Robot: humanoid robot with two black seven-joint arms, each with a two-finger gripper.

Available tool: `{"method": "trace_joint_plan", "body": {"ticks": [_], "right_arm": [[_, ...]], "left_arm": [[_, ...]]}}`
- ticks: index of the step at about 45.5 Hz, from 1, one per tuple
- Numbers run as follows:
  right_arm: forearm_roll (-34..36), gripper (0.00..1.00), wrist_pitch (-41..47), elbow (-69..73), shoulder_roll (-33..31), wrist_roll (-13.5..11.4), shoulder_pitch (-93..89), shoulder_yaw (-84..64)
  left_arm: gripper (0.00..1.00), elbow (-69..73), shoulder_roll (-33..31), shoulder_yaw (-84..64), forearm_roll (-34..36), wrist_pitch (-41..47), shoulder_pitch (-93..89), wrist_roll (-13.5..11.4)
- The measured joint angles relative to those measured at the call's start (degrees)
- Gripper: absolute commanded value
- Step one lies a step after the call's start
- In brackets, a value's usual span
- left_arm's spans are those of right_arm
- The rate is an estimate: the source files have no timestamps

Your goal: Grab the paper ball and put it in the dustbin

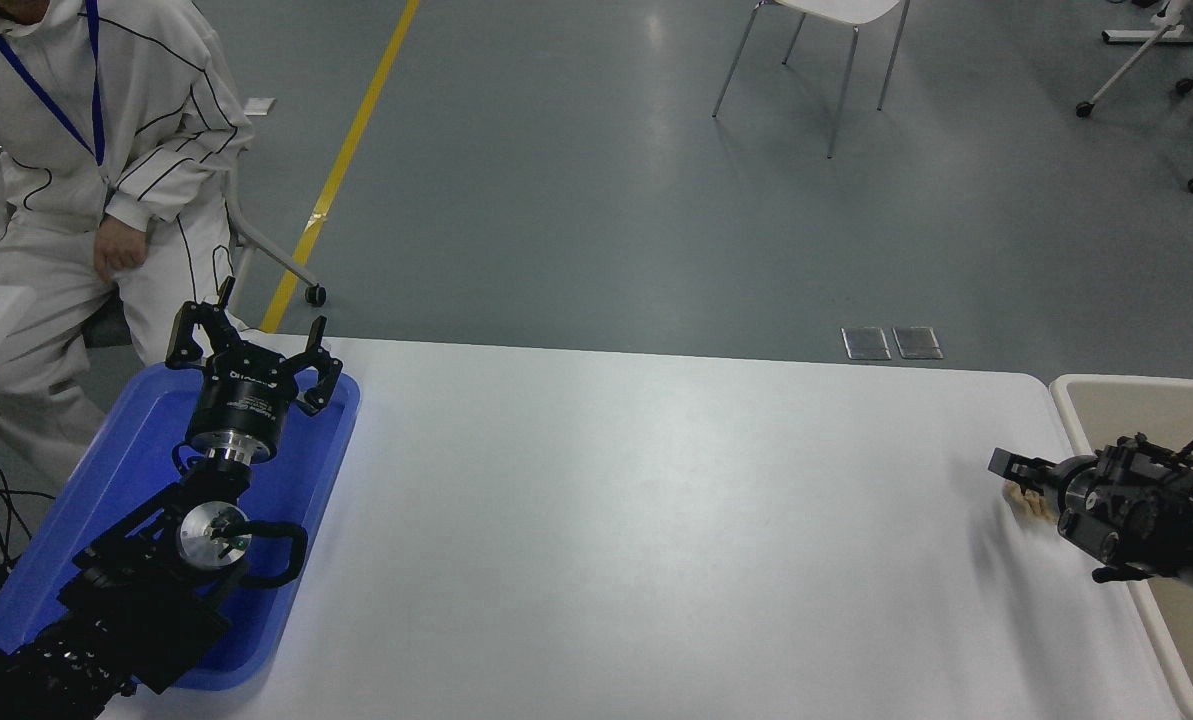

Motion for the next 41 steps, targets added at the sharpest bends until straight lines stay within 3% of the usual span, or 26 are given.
{"method": "trace_joint_plan", "body": {"ticks": [10,16,41], "right_arm": [[0.2,0.31,-0.3,-0.1,0.0,0.0,-0.7,1.4],[0.8,0.00,-0.4,-0.1,0.0,0.0,-1.1,2.5],[1.7,0.00,-0.2,5.5,-2.8,0.0,-0.2,5.4]], "left_arm": [[1.00,0.0,0.0,0.0,0.0,0.0,0.0,0.0],[1.00,0.0,0.0,0.0,0.0,0.0,0.0,0.0],[1.00,0.0,0.0,0.0,0.0,0.0,0.0,0.0]]}}
